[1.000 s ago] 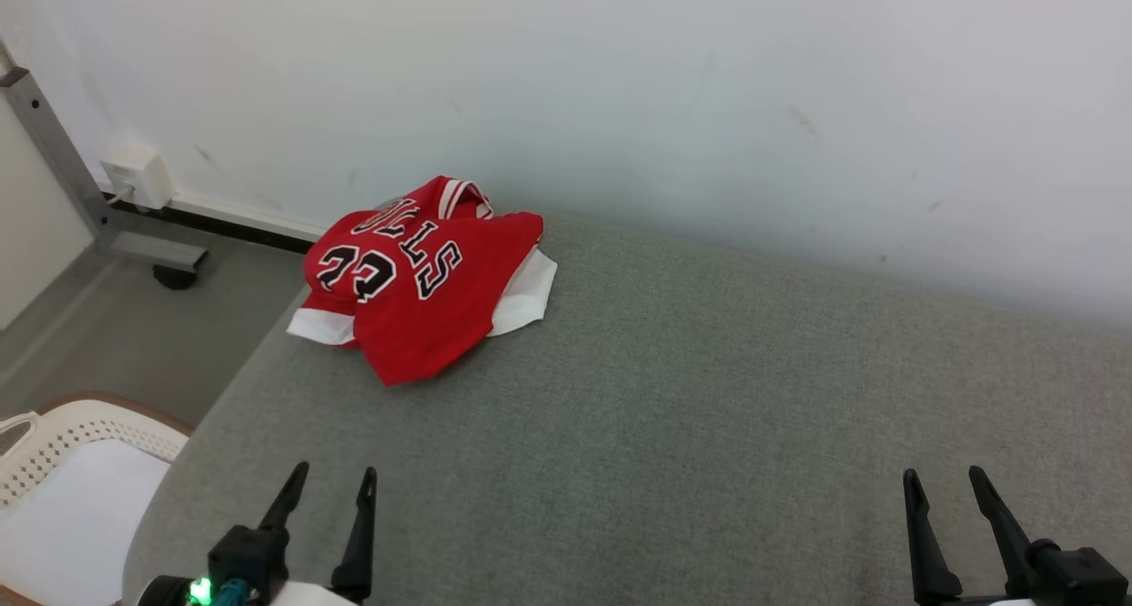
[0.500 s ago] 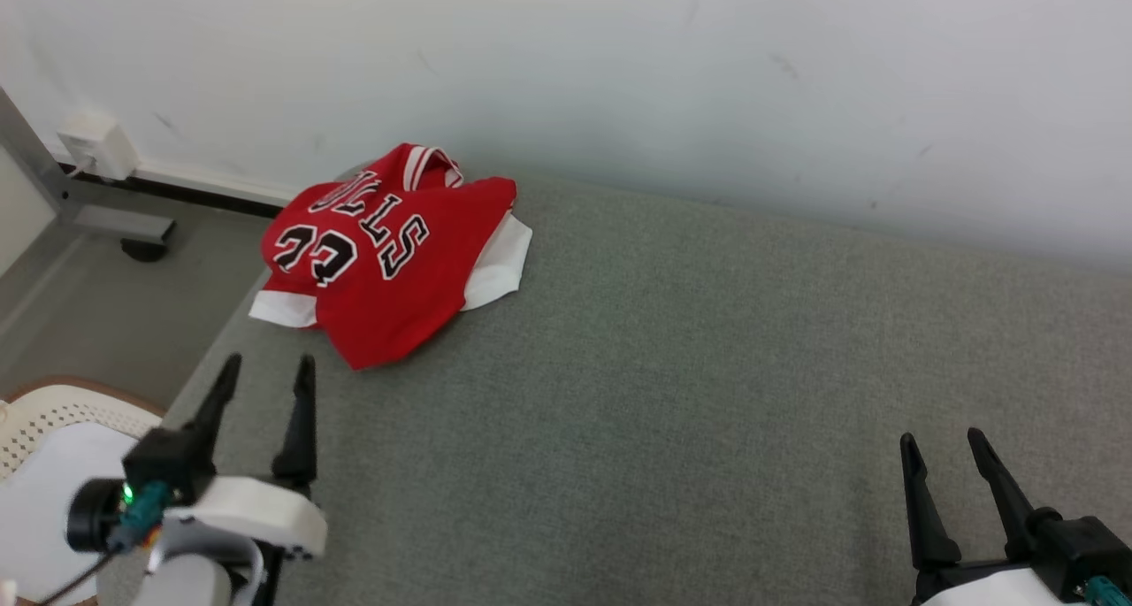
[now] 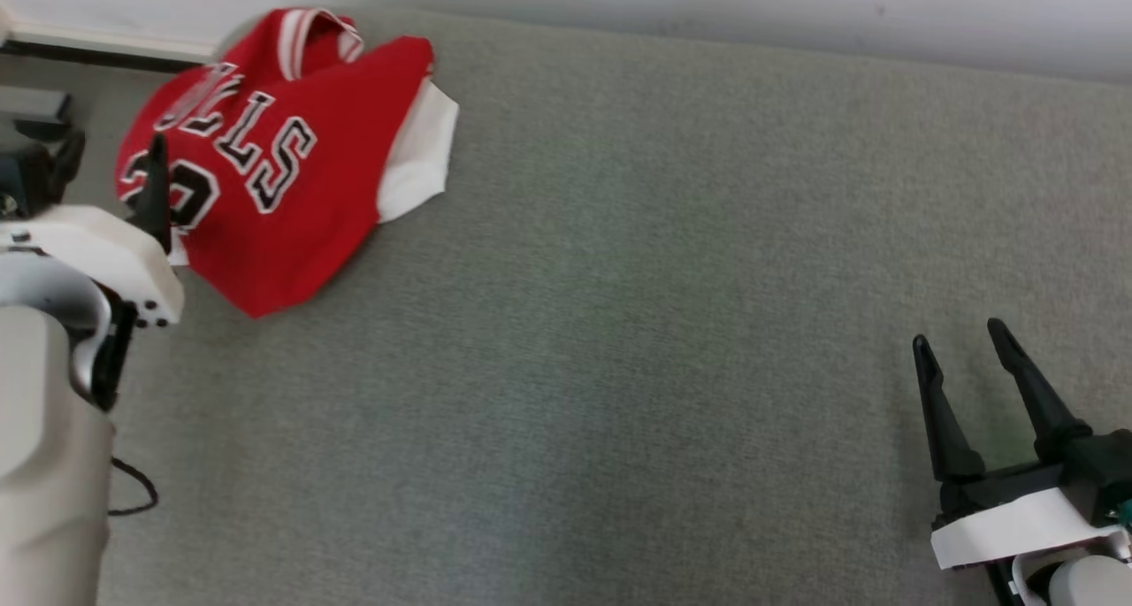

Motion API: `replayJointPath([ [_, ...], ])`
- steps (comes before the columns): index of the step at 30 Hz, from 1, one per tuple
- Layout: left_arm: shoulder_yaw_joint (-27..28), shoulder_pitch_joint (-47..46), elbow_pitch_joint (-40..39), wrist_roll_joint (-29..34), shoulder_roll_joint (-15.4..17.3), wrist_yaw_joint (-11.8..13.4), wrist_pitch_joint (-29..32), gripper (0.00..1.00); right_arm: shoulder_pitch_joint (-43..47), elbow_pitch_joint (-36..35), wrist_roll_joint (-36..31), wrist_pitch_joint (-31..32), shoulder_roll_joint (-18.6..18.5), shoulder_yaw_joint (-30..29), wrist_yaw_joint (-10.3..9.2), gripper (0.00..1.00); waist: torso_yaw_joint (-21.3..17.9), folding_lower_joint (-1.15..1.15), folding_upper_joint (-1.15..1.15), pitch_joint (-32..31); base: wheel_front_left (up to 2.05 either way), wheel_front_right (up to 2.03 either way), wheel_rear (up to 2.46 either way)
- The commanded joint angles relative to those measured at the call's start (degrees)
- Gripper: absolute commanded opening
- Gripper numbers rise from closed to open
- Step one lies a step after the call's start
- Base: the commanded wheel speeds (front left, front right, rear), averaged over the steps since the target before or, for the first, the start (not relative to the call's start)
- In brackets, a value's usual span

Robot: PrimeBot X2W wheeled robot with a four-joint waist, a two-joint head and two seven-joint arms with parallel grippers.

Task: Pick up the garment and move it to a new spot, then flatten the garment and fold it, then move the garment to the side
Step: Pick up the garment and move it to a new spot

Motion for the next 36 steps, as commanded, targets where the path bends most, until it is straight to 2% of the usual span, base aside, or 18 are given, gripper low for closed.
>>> replayJointPath([
  [1, -0.21, -1.65, 1.89, -0.25, 0.86, -0.33, 1.22, 1.0, -0.63, -0.99, 0.23, 0.31, -0.89, -0.01, 0.04, 1.0, -2.2, -0.01, 0.0, 2.53, 0.0, 0.0, 0.0],
  [8, -1.04, -7.85, 10.52, -2.74, 1.41, -1.38, 6.6, 1.0, -0.39, -6.06, 0.28, 2.62, -2.58, -0.17, 0.03, 1.0, -3.94, -0.01, 0.0, 6.47, 0.0, 0.0, 0.0],
  [13, -1.64, -10.13, 14.85, -3.09, 1.13, -1.63, 6.06, 1.0, -0.19, -8.94, 0.33, 3.94, -3.31, 0.15, 0.04, 1.0, -4.84, -0.01, 0.0, 8.66, 0.0, 0.0, 0.0],
  [14, -1.48, -10.53, 15.62, -3.52, 0.9, -1.67, 5.5, 0.69, -0.01, -9.27, 0.3, 4.06, -3.37, 0.11, 0.04, 1.0, -4.9, -0.01, 0.0, 8.85, 0.0, 0.0, 0.0],
  [15, -1.36, -10.78, 16.57, -3.82, 0.7, -1.63, 5.37, 0.0, 0.19, -9.47, 0.27, 4.14, -3.38, 0.13, 0.04, 1.0, -4.97, -0.01, 0.0, 8.9, 0.0, 0.0, 0.0],
  [20, -3.49, -10.64, 20.11, -3.75, 0.59, -2.05, 4.63, 0.0, 1.0, -8.46, 0.65, 3.77, -2.7, 0.16, 0.04, 1.0, -4.99, -0.01, 0.0, 6.84, 0.0, 0.0, 0.0],
  [25, -3.4, -12.07, 21.24, -6.78, 1.33, -2.34, 4.0, 0.0, 1.71, -6.67, 1.18, 2.77, -1.8, 0.66, 0.04, 1.0, -4.83, -0.01, 0.0, 2.77, 0.0, 0.0, 0.0],
  [36, -9.9, -13.51, 13.97, -11.8, 4.34, -2.43, 4.25, 0.0, 2.99, -2.0, 2.41, 0.5, 0.23, 2.03, 0.04, 1.0, -5.59, -0.01, 0.0, -5.82, 0.0, 0.0, 0.0],
])
